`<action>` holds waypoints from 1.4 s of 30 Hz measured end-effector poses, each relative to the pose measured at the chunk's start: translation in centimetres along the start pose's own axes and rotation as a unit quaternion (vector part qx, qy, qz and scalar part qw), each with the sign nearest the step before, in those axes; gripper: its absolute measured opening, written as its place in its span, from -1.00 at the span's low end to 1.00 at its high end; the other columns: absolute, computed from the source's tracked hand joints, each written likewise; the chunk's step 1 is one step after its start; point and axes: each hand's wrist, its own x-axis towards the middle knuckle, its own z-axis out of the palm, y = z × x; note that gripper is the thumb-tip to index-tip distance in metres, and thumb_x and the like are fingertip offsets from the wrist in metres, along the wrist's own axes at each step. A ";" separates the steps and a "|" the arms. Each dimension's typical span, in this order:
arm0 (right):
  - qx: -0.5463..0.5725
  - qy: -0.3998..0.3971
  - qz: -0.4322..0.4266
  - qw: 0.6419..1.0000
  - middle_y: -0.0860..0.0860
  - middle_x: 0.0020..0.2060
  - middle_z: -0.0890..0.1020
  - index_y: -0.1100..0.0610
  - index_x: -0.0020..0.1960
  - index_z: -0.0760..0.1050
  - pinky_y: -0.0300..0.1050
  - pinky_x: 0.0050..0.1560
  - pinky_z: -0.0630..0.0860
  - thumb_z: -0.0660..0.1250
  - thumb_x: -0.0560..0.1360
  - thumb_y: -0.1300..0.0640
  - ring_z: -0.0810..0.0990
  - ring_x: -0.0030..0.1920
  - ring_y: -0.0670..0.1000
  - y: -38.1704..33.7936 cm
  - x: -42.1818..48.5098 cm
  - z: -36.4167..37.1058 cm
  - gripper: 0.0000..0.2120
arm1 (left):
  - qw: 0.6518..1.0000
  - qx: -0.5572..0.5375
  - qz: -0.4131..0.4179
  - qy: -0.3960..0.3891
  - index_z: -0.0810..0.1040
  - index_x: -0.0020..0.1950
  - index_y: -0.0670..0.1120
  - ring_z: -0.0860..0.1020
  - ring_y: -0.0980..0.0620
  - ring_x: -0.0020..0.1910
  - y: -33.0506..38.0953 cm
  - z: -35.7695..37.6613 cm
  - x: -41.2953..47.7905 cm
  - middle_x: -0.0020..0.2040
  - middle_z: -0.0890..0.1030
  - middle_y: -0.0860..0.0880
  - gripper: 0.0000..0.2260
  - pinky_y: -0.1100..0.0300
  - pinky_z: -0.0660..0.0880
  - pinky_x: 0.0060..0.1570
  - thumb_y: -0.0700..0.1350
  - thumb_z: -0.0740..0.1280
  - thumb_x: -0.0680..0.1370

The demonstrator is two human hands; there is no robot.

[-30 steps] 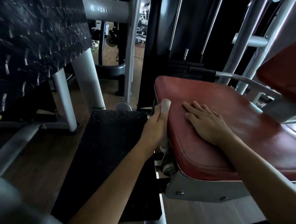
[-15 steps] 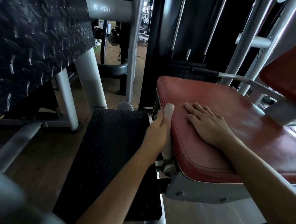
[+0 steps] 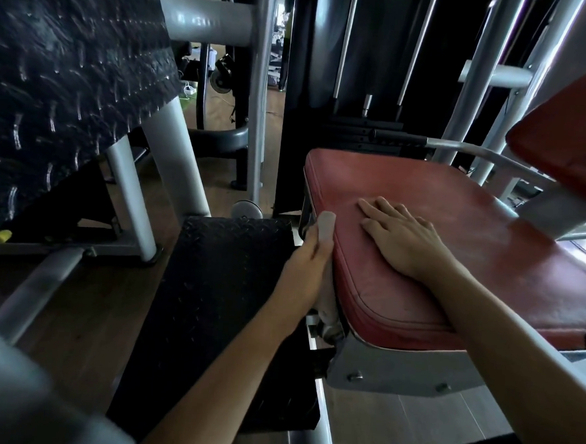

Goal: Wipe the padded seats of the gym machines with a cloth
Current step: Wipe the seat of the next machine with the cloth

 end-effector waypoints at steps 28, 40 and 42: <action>0.031 -0.043 0.041 0.998 -0.09 0.64 -0.06 -0.31 0.60 -0.10 0.29 0.57 -0.20 -0.11 0.64 -0.31 -0.18 0.63 0.14 0.1 11.3 0.2 -0.45 | 0.992 -0.068 -0.100 0.023 0.47 0.11 0.39 0.63 0.27 0.11 4.0 -1.2 5.9 0.10 0.66 0.20 -0.86 0.37 0.52 0.06 0.18 0.15 0.67; 0.044 -0.017 0.061 0.997 -0.13 0.64 0.00 -0.29 0.60 -0.03 0.25 0.59 -0.14 -0.14 0.65 -0.22 -0.13 0.64 0.05 0.1 11.3 0.0 -0.48 | 0.976 -0.017 -0.200 0.085 0.30 0.57 0.08 0.53 0.03 0.31 5.0 -2.5 15.4 0.35 0.57 -0.02 -0.52 -0.02 0.41 0.41 0.19 0.12 0.68; 0.043 -0.017 0.063 0.997 -0.13 0.63 0.00 -0.28 0.61 -0.02 0.25 0.59 -0.13 -0.13 0.65 -0.21 -0.13 0.64 0.04 0.0 11.3 0.0 -0.48 | 0.973 -0.014 -0.208 0.101 0.34 0.55 0.00 0.56 -0.03 0.27 5.1 -2.9 18.0 0.28 0.60 -0.06 -0.53 -0.07 0.43 0.38 0.14 0.14 0.68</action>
